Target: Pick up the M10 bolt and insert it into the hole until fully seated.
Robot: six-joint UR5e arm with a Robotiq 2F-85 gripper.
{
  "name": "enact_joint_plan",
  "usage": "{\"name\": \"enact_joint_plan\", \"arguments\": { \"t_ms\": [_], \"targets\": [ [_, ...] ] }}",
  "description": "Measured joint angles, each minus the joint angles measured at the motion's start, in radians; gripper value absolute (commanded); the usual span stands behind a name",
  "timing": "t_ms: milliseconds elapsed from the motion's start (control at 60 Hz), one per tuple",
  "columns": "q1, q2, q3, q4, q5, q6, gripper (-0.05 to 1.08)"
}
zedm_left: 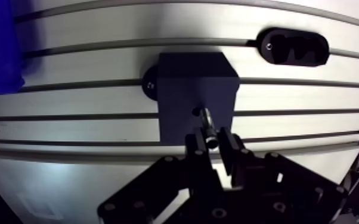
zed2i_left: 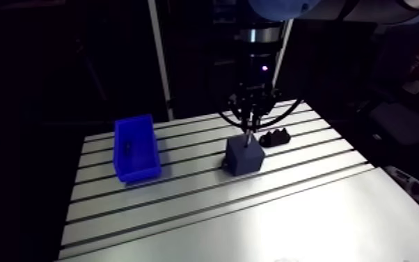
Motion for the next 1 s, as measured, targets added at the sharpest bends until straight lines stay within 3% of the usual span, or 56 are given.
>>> {"name": "enact_joint_plan", "arguments": {
  "t_ms": [1000],
  "targets": [
    [0.001,0.002,0.006,0.003,0.008,0.000,1.08]
  ]
}}
